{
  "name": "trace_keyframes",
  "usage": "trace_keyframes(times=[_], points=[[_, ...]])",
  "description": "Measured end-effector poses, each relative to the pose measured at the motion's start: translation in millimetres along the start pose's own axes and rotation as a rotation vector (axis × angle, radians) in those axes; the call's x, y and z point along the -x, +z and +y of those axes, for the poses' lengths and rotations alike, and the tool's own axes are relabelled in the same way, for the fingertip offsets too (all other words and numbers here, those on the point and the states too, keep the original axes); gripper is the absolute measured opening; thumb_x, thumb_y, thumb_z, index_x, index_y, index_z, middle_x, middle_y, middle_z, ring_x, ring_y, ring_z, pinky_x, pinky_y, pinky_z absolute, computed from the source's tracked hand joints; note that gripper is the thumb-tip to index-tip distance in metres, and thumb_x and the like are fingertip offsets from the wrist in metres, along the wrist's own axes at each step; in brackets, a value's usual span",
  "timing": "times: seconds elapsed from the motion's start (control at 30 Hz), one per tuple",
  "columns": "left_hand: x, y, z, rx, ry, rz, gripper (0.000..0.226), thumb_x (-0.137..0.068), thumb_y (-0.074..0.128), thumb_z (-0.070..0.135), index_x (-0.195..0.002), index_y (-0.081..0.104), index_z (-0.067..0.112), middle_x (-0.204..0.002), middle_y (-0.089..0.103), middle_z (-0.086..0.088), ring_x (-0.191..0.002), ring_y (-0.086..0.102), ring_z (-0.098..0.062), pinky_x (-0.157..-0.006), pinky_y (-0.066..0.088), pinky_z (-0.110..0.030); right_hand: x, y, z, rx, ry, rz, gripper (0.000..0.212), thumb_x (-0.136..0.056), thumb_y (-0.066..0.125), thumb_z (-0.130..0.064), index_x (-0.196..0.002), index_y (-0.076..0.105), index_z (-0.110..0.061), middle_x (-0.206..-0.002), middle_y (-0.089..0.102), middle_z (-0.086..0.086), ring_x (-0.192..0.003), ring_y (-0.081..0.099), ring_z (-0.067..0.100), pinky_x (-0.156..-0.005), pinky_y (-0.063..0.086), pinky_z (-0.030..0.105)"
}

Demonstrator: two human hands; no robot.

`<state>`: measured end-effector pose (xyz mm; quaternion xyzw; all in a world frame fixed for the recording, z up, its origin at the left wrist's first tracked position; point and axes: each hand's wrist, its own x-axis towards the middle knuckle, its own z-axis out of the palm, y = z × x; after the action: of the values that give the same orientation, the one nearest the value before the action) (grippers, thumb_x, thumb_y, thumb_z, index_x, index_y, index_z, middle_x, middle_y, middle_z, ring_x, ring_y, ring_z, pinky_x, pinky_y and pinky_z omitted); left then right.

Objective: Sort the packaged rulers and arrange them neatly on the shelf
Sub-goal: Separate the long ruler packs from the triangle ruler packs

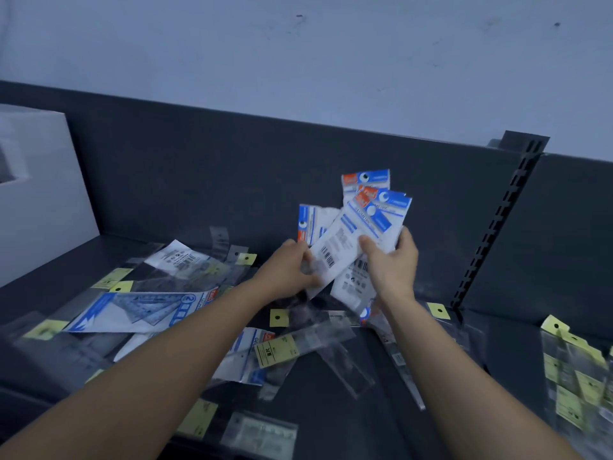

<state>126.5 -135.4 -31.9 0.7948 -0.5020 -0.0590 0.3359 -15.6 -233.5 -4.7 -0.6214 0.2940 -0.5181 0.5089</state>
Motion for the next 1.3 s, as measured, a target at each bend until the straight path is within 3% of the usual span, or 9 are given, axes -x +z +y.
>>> trace_keyframes(times=[0.17, 0.3, 0.4, 0.6, 0.77, 0.87, 1.0, 1.1, 1.3], points=[[5, -2, -8, 0.046, -0.035, -0.066, 0.059, -0.066, 0.085, 0.041, -0.109, 0.05, 0.02, -0.116, 0.045, 0.003, -0.101, 0.049, -0.012, -0.079, 0.042, -0.025, -2, 9, -27, -0.038, -0.128, 0.061, 0.027, -0.086, 0.065, -0.009, -0.104, 0.058, -0.027, -0.098, 0.067, -0.016, -0.091, 0.064, -0.001, -0.077, 0.05, 0.016], [0, -22, 1, 0.577, -0.179, 0.148, 0.096, -0.065, 0.086, 0.04, -0.14, 0.03, 0.02, -0.13, 0.048, -0.001, -0.116, 0.052, -0.017, -0.089, 0.052, -0.037, -1, 19, -30, -0.147, -0.013, -0.015, 0.027, -0.086, 0.065, -0.005, -0.11, 0.059, -0.017, -0.103, 0.07, -0.005, -0.095, 0.068, 0.012, -0.082, 0.054, 0.028], [0, -37, -5, 0.821, -0.302, 0.089, 0.086, -0.068, 0.085, 0.018, -0.137, 0.034, 0.019, -0.115, 0.059, -0.005, -0.105, 0.062, -0.023, -0.08, 0.057, -0.044, 2, 27, -22, -0.341, 0.217, -0.115, 0.03, -0.089, 0.062, -0.002, -0.118, 0.059, -0.009, -0.107, 0.072, 0.006, -0.097, 0.07, 0.023, -0.083, 0.058, 0.039], [15, -46, -30, 0.614, -0.324, -0.002, 0.047, -0.068, 0.085, 0.031, -0.105, 0.061, 0.014, -0.104, 0.07, -0.002, -0.092, 0.068, -0.017, -0.082, 0.056, -0.035, 19, 48, 5, -0.294, 0.408, -0.314, 0.033, -0.085, 0.068, -0.002, -0.117, 0.063, -0.011, -0.107, 0.073, 0.009, -0.093, 0.071, 0.029, -0.084, 0.057, 0.049], [24, -82, -92, -0.023, -0.4, 0.31, 0.016, -0.085, 0.067, 0.034, -0.094, 0.066, 0.021, -0.099, 0.065, 0.0, -0.094, 0.061, -0.021, -0.076, 0.045, -0.029, 23, 60, 22, -0.161, 0.504, -0.338, 0.025, -0.083, 0.068, 0.002, -0.106, 0.064, -0.009, -0.101, 0.074, 0.011, -0.087, 0.072, 0.028, -0.083, 0.057, 0.046], [28, -100, -133, -0.402, -0.638, 0.165, 0.038, -0.089, 0.053, 0.032, -0.126, 0.054, 0.021, -0.133, 0.05, -0.009, -0.121, 0.049, -0.029, -0.1, 0.038, -0.043, 26, 68, 29, -0.113, 0.557, -0.358, 0.022, -0.084, 0.065, 0.003, -0.102, 0.063, -0.008, -0.097, 0.073, 0.013, -0.085, 0.071, 0.031, -0.082, 0.057, 0.05], [27, -102, -172, -0.452, -0.809, -0.096, 0.069, -0.089, 0.033, 0.057, -0.145, 0.033, 0.017, -0.152, 0.035, -0.007, -0.138, 0.032, -0.032, -0.113, 0.019, -0.052, 26, 77, 38, -0.048, 0.576, -0.37, 0.022, -0.084, 0.062, 0.003, -0.104, 0.064, -0.005, -0.095, 0.073, 0.015, -0.083, 0.071, 0.032, -0.078, 0.058, 0.045], [21, -102, -178, -0.583, -0.745, -0.138, 0.066, -0.092, 0.03, 0.065, -0.142, 0.041, 0.023, -0.152, 0.036, -0.003, -0.139, 0.029, -0.03, -0.111, 0.014, -0.055, 25, 80, 44, -0.015, 0.585, -0.377, 0.018, -0.085, 0.062, 0.002, -0.101, 0.065, -0.005, -0.09, 0.073, 0.014, -0.077, 0.071, 0.029, -0.07, 0.059, 0.039], [7, -106, -167, -0.471, -0.733, -0.058, 0.066, -0.072, 0.065, 0.07, -0.113, 0.054, 0.019, -0.136, 0.048, -0.006, -0.131, 0.035, -0.028, -0.102, 0.025, -0.043, 22, 85, 48, 0.014, 0.582, -0.401, 0.017, -0.084, 0.063, 0.0, -0.098, 0.065, -0.009, -0.09, 0.074, 0.012, -0.081, 0.071, 0.029, -0.077, 0.058, 0.043]])
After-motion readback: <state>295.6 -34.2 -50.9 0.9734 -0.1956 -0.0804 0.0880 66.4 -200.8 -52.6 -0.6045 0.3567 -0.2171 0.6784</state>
